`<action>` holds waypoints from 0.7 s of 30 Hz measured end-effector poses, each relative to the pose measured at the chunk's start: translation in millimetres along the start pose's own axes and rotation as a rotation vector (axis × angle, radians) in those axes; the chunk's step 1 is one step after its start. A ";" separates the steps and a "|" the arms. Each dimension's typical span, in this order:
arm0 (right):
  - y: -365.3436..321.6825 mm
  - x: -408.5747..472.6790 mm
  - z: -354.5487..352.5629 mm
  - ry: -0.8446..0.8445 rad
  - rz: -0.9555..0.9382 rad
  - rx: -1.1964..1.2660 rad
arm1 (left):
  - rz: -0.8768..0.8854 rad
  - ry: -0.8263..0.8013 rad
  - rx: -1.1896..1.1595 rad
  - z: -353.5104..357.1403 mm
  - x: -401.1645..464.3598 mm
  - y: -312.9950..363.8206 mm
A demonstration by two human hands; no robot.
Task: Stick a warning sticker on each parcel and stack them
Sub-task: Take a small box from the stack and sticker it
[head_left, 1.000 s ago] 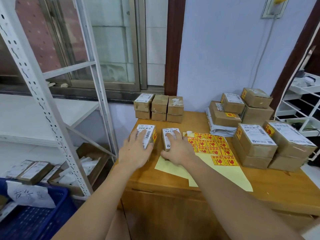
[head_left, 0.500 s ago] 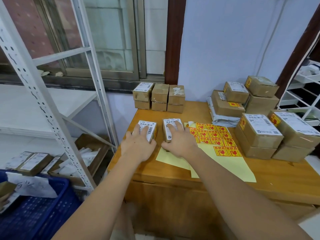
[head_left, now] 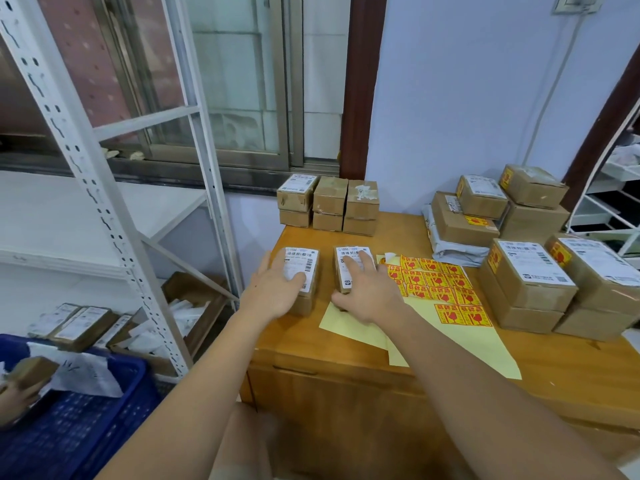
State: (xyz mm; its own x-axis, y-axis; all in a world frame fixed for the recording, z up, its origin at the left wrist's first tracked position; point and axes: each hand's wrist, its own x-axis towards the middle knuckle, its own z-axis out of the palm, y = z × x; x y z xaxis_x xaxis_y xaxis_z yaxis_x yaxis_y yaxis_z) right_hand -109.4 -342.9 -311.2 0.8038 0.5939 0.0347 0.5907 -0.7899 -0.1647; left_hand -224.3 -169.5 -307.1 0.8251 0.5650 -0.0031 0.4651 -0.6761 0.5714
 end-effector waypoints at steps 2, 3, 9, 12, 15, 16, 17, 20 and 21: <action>0.2 0.5 -0.1 -0.004 0.004 -0.006 | 0.025 0.036 -0.103 0.1 -3.3 -7.7; 0.4 1.1 -0.4 -0.006 0.005 -0.016 | 0.037 0.057 -0.179 0.6 -6.4 -9.0; -0.1 1.7 -0.7 -0.013 0.005 -0.044 | 0.001 0.089 -0.533 12.0 -18.6 -12.7; -0.5 0.6 -1.3 -0.004 0.001 -0.041 | -0.003 0.121 -0.555 20.5 -15.0 -15.3; -1.4 0.7 -0.7 0.001 0.008 -0.044 | 0.004 0.141 -0.570 23.1 -14.8 -10.6; -1.8 1.0 -0.7 -0.001 0.011 -0.045 | 0.005 0.151 -0.580 23.4 -14.9 -9.5; -2.0 1.4 -0.7 -0.002 0.014 -0.043 | 0.006 0.157 -0.590 24.1 -14.9 -9.3; -2.7 4.8 -3.7 0.019 0.012 -0.023 | 0.004 0.171 -0.614 24.7 -17.8 -8.2; -2.9 7.7 -5.8 0.025 0.012 -0.020 | 0.005 0.175 -0.619 25.4 -18.2 -8.7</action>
State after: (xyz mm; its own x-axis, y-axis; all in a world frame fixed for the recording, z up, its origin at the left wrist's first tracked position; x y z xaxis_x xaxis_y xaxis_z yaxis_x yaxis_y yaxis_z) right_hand -104.5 -336.9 -304.7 0.8124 0.5804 0.0570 0.5819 -0.8002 -0.1455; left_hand -235.2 -186.0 -332.9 0.7378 0.6667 0.1053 0.1468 -0.3108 0.9391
